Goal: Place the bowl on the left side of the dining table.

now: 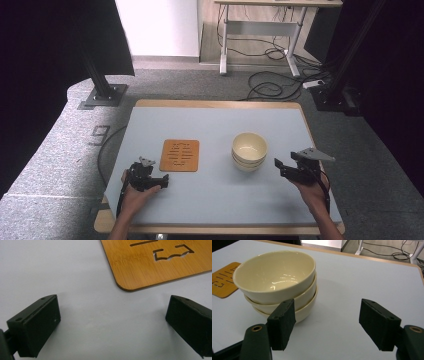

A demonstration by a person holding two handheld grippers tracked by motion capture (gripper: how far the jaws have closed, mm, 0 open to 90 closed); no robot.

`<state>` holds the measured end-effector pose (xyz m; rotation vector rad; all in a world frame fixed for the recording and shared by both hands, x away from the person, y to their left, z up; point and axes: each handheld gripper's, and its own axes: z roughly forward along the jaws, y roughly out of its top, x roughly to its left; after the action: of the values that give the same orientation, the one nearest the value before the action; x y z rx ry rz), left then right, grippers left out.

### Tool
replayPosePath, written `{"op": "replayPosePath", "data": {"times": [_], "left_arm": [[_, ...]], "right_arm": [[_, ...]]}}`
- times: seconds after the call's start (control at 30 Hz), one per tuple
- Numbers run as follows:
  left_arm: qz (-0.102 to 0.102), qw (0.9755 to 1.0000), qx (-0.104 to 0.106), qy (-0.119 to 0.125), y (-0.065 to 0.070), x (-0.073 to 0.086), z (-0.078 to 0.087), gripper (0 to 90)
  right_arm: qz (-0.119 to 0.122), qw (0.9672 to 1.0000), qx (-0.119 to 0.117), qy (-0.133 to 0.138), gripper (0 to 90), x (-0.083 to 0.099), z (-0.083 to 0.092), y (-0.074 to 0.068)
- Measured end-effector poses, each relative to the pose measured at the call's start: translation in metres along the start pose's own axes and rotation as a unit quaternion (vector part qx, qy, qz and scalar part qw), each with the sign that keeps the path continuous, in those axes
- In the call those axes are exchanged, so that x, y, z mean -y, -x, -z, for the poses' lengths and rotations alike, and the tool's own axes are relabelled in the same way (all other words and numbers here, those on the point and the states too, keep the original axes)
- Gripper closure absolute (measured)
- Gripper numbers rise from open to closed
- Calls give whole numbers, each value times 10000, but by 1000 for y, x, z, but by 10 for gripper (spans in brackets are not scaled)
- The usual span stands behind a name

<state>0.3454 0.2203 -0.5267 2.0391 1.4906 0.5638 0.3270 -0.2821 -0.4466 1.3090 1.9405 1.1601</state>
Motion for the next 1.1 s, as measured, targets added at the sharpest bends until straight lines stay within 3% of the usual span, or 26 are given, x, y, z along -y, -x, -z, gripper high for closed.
{"op": "replayPosePath", "data": {"times": [0.33, 0.43, 0.47, 1.1], "left_arm": [[1, 10000, 1, 0, 0, 0, 0, 0], [1, 10000, 1, -1, 0, 0, 0, 0], [1, 10000, 0, 0, 0, 0, 0, 0], [0, 10000, 0, -2, 0, 0, 0, 0]], "right_arm": [[23, 10000, -43, -36, 292, -6, -7, -3], [-74, 9999, -143, -28, 293, -7, -8, -3], [-324, 9989, -343, 28, 295, -9, -9, -3], [-226, 9994, -253, 10, 299, -25, -18, -9]]}}
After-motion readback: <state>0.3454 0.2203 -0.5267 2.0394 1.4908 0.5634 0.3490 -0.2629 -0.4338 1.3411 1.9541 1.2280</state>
